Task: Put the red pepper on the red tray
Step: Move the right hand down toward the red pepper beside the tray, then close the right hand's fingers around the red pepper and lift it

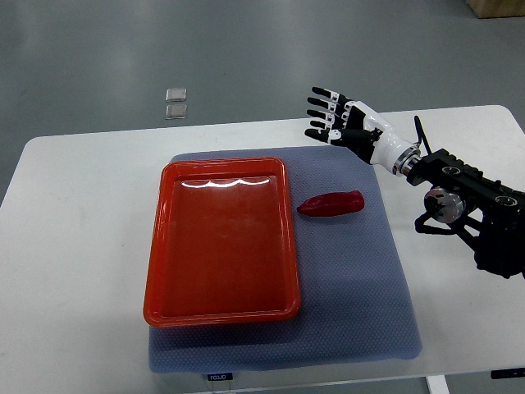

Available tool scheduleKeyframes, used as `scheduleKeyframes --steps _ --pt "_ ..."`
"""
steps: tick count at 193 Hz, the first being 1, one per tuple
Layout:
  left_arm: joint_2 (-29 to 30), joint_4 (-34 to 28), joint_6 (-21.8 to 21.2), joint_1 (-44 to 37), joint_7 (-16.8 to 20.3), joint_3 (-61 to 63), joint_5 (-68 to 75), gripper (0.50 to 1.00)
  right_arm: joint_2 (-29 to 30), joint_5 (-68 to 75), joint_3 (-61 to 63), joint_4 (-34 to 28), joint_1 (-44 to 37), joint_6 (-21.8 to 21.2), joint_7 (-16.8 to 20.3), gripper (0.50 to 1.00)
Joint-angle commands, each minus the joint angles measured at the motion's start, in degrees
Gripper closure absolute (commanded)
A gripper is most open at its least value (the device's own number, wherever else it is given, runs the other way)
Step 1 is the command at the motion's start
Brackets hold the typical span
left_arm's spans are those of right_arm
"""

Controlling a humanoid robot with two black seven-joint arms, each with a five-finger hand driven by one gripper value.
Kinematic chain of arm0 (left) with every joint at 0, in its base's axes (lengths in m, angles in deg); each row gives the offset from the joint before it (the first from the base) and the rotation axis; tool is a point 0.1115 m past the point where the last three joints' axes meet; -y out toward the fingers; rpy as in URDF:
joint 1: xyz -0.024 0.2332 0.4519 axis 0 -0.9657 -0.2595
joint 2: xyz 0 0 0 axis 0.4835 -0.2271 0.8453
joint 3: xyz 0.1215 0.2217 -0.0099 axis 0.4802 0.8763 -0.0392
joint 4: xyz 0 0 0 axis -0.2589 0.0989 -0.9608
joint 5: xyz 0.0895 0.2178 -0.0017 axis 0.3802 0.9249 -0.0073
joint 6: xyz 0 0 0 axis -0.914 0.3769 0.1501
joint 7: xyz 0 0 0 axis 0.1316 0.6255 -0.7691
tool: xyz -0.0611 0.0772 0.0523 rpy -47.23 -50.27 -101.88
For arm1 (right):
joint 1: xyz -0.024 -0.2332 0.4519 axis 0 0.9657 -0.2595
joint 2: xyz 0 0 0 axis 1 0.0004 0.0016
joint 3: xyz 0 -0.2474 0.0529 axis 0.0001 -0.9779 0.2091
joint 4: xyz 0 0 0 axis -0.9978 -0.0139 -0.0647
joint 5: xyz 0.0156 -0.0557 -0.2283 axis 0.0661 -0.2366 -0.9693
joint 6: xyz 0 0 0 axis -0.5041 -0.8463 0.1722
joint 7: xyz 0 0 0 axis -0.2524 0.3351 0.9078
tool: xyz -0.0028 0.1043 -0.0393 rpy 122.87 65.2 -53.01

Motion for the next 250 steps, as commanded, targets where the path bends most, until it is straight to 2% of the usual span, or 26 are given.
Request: scheduleKeyframes --steps 1,22,53,88,151,192,201,212,222,238,250 --pt "0.0 -0.08 0.0 0.0 0.0 0.0 0.01 0.5 -2.7 -9.78 -7.77 -2.92 -3.27 0.04 0.46 0.581" --pt "0.0 -0.35 0.0 0.0 0.0 -0.08 0.01 0.5 -5.87 -18.57 -16.12 -6.52 -7.31 0.04 0.55 0.581" --pt "0.0 -0.43 0.0 -0.09 0.0 -0.08 0.01 0.5 -8.33 -21.48 -27.02 -7.85 -12.41 -0.05 0.46 0.581" --pt "0.0 -0.43 0.0 -0.09 0.0 -0.08 0.01 0.5 -9.3 -25.87 -29.14 -8.37 -13.47 1.1 0.46 0.581" --pt "0.0 -0.52 0.0 0.0 0.0 -0.08 0.01 0.5 -9.21 -29.83 -34.23 -8.2 -13.21 9.8 0.19 0.585" --pt "0.0 -0.43 0.0 0.0 0.0 0.0 0.01 0.5 -9.12 -31.23 -36.35 -7.85 -12.94 13.66 0.11 0.599" --pt "0.0 -0.43 0.0 0.0 0.0 0.0 0.01 0.5 -9.12 -31.32 -36.35 -7.85 -12.94 13.84 0.11 0.615" --pt "0.0 -0.43 0.0 0.0 0.0 0.0 0.01 0.5 -9.12 -31.32 -36.35 -7.76 -12.86 13.93 0.11 0.67" --pt "0.0 -0.43 0.0 0.0 0.0 0.0 0.01 0.5 -9.03 -31.5 -36.35 -7.76 -12.86 14.02 0.11 0.693" --pt "0.0 -0.43 0.0 -0.09 0.0 0.0 0.01 0.5 -9.03 -32.11 -36.52 -7.67 -12.86 14.28 0.11 0.785" --pt "0.0 -0.43 0.0 -0.09 0.0 0.0 0.01 0.5 -8.95 -32.55 -37.22 -7.32 -12.86 14.46 0.11 0.818"
